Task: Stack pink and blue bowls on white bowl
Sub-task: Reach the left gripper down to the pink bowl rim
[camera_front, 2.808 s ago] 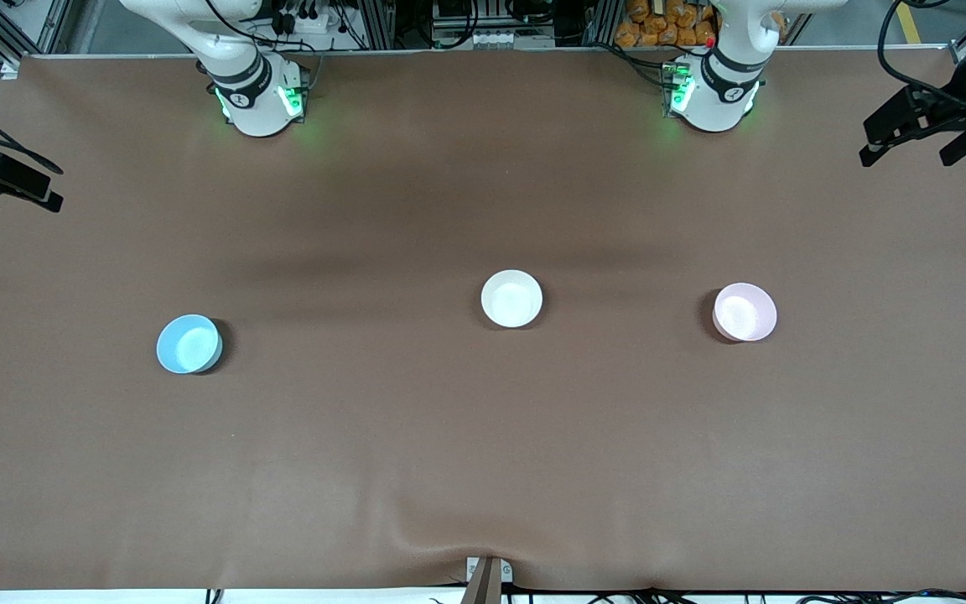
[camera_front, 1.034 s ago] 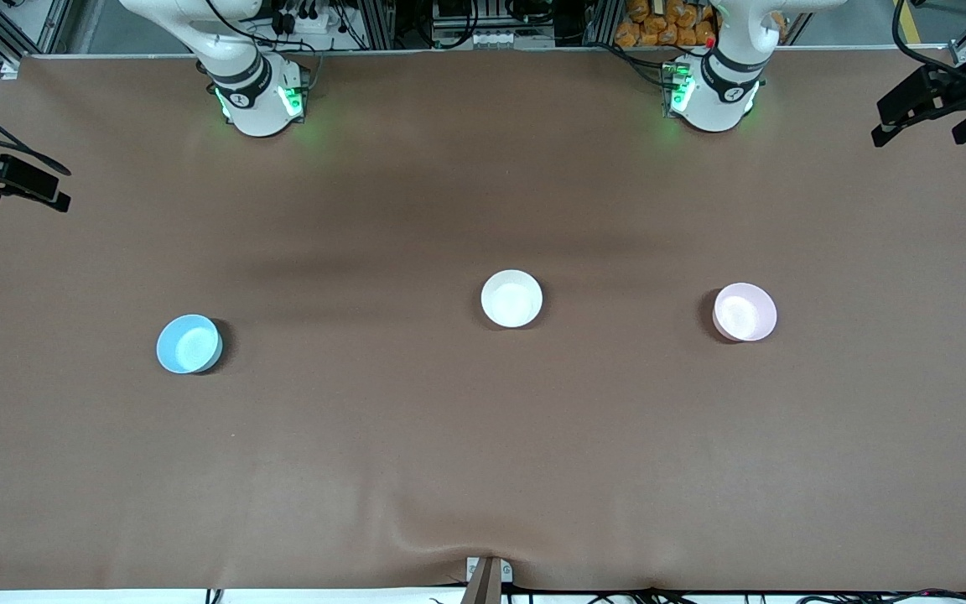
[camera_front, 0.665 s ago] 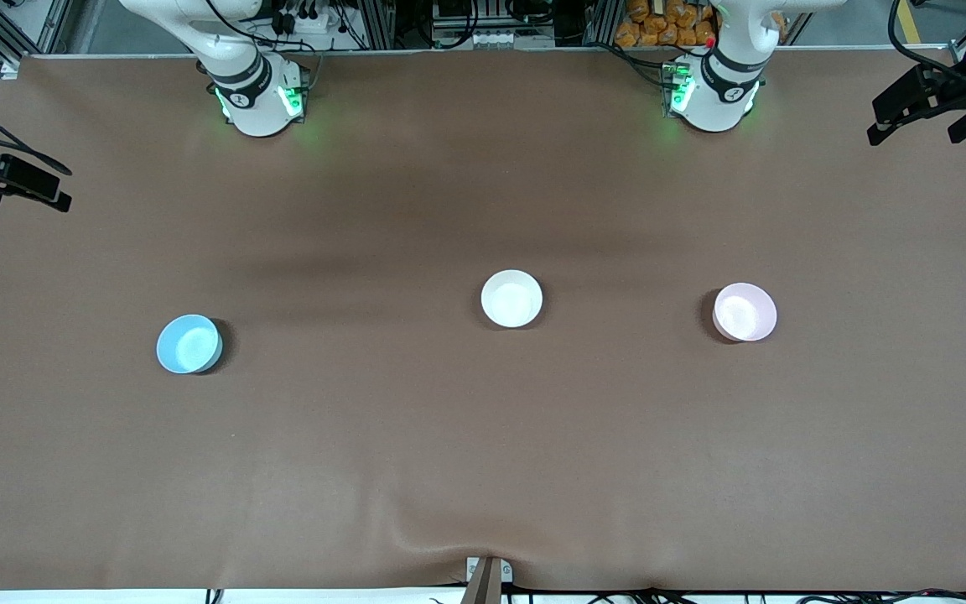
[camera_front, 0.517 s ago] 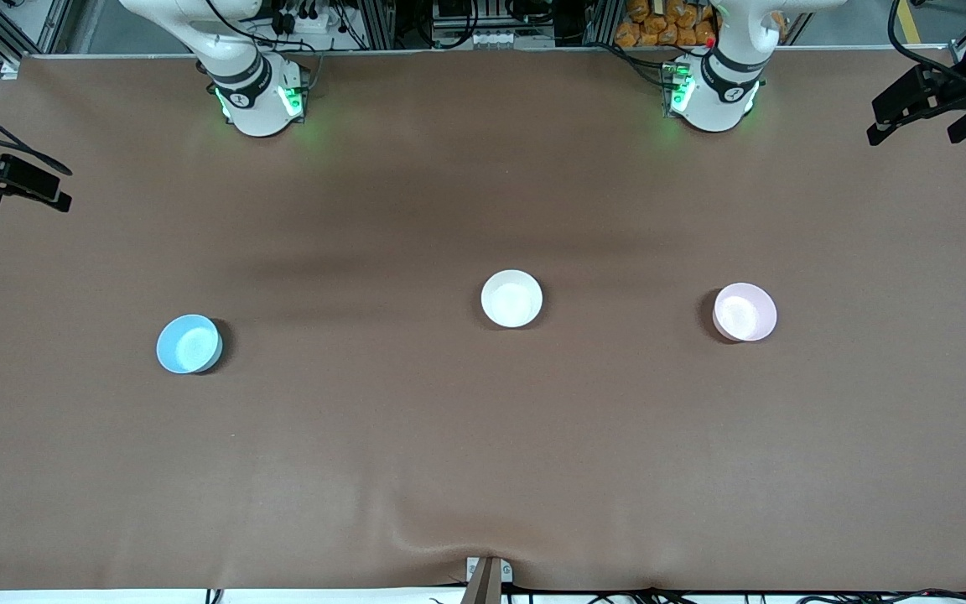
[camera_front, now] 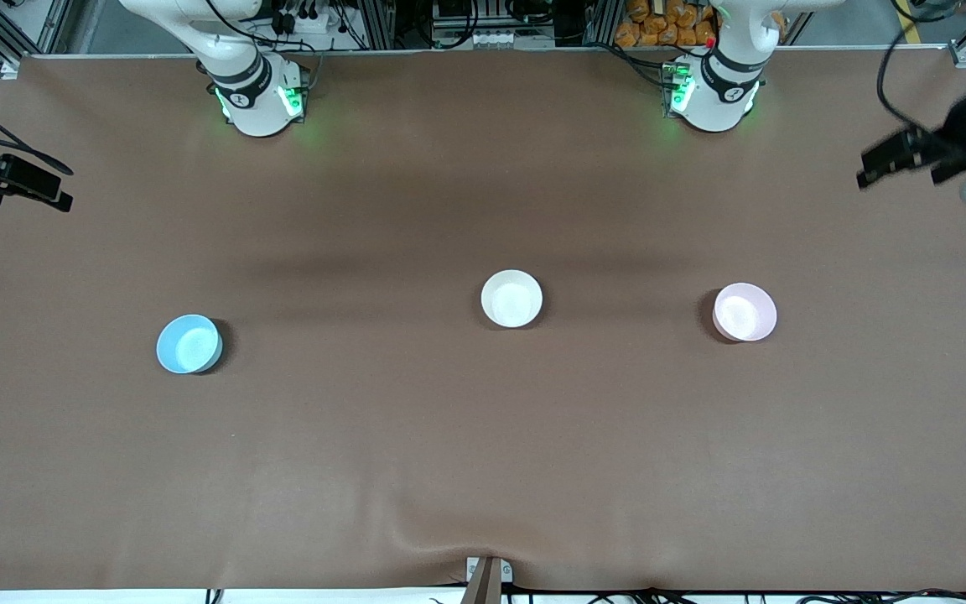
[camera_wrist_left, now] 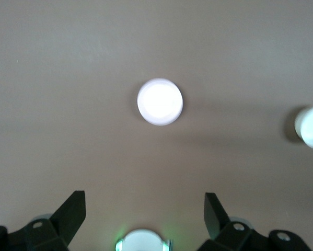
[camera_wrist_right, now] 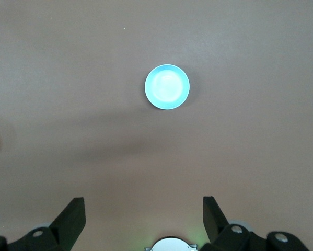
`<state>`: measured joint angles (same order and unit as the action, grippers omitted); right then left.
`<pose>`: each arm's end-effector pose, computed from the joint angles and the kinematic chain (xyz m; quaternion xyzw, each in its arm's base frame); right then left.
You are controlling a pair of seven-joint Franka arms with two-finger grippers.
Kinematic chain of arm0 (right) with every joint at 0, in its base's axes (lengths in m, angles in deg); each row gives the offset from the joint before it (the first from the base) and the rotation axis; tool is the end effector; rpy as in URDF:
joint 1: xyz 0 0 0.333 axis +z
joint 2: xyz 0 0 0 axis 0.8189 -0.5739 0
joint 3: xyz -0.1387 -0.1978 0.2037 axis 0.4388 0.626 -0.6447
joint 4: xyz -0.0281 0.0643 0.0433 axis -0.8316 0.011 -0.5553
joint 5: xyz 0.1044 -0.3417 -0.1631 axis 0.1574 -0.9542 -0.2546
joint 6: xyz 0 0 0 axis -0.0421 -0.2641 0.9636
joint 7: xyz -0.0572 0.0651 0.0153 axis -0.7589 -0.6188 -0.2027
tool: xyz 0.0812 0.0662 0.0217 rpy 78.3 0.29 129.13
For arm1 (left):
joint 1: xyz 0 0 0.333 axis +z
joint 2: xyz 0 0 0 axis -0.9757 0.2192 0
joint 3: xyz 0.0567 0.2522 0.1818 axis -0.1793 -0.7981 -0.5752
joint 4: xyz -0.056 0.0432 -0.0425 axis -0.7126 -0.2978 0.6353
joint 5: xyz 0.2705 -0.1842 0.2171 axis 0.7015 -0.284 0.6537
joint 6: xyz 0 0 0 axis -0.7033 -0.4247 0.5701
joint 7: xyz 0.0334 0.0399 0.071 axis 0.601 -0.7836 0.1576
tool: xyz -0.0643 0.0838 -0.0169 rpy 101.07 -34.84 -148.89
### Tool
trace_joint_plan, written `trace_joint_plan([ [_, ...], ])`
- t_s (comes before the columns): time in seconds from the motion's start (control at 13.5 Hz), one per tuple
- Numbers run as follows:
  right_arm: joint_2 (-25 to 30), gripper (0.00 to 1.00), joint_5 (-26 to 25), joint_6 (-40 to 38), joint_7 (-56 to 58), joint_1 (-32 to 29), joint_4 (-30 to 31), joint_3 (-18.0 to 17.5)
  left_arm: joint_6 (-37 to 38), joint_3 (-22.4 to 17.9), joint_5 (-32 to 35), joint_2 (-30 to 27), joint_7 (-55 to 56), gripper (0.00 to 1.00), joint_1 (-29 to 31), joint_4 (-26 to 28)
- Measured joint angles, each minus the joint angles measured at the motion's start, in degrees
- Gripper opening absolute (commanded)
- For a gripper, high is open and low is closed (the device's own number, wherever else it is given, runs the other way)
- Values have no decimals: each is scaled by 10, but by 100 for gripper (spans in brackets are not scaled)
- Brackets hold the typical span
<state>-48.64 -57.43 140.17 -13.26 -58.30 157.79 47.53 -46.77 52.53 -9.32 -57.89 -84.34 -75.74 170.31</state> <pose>0.5312 -0.0347 0.6313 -0.9966 0.0588 0.0542 0.0215 0.5325 -0.0022 0.5993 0.9979 0.0490 -0.0427 0.0070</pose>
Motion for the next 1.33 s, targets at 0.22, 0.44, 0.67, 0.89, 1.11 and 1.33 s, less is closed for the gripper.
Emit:
trace_joint_plan([
  [0.22,0,100,0,0,0,0,0,0,-124,-1,-1,40,-3,100,24,91],
  [0.44,0,100,0,-1,0,0,0,0,-175,-1,-25,94,-35,100,45,122],
  [0.67,0,100,0,-1,0,0,0,0,-211,0,-28,157,-38,91,48,125],
  [0.89,0,100,0,-1,0,1,0,-1,-253,1,-28,209,-40,88,48,129],
  [1.11,0,100,0,-1,0,1,0,-1,-316,1,-28,230,-55,76,48,160],
  [1.33,0,100,0,-1,0,6,0,-2,-356,1,-28,241,-56,70,48,190],
])
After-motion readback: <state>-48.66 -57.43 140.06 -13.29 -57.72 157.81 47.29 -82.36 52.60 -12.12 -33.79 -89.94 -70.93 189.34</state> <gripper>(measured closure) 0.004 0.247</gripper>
